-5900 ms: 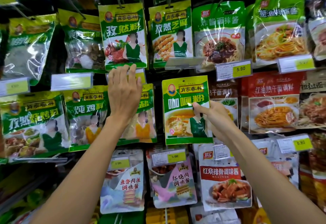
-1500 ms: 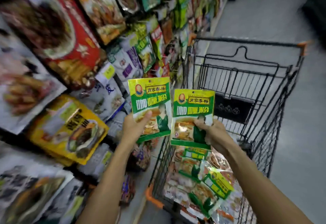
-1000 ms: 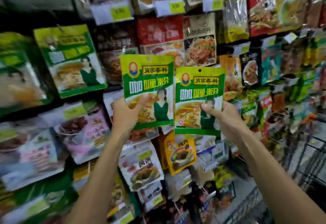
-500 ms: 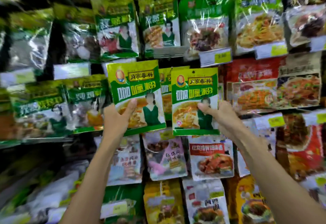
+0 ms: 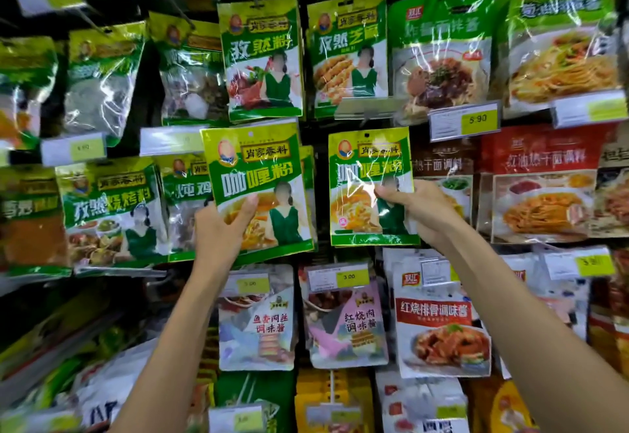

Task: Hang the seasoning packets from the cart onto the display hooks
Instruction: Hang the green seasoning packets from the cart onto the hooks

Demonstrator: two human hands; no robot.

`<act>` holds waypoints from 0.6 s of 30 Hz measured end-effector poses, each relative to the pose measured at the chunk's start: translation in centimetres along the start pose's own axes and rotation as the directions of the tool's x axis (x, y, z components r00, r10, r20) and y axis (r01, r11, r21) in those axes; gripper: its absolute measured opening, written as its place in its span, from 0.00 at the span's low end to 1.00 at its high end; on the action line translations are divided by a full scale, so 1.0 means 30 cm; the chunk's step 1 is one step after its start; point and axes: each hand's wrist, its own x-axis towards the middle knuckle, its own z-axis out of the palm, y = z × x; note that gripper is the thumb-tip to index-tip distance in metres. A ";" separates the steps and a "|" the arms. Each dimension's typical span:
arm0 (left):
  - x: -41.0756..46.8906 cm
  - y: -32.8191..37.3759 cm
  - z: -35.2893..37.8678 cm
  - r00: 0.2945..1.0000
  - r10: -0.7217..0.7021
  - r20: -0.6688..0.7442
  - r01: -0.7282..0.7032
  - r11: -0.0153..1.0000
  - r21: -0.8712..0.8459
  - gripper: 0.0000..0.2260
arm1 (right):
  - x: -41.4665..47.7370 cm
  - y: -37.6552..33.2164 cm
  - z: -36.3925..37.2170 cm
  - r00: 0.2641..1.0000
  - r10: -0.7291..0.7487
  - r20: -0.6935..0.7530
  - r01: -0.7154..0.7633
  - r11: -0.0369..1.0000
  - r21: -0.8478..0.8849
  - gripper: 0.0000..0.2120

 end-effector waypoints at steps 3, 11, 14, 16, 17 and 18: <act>0.014 -0.013 0.002 1.000 -0.025 0.018 0.025 1.000 0.002 0.22 | 0.006 0.011 0.005 1.000 0.018 -0.024 -0.019 1.000 -0.007 0.05; 0.033 -0.018 0.030 0.995 -0.075 0.058 0.080 0.994 -0.074 0.28 | 0.006 0.018 -0.013 0.996 0.077 -0.034 -0.078 0.997 -0.023 0.07; 0.030 -0.012 0.043 0.997 -0.072 0.042 0.075 0.994 -0.076 0.16 | 0.007 -0.001 -0.015 0.995 0.086 -0.047 -0.088 0.995 -0.042 0.07; 0.026 -0.009 0.049 0.997 -0.065 0.044 0.068 0.995 -0.079 0.10 | 0.010 -0.009 -0.014 0.993 0.096 -0.064 -0.101 0.992 -0.078 0.09; 0.028 -0.013 0.051 0.996 -0.072 0.049 0.077 0.993 -0.090 0.08 | 0.014 -0.010 -0.012 0.992 0.099 -0.073 -0.106 0.990 -0.095 0.09; 0.031 -0.016 0.051 0.995 -0.079 0.053 0.084 0.992 -0.095 0.06 | 0.017 -0.010 -0.009 0.991 0.105 -0.078 -0.113 0.988 -0.105 0.10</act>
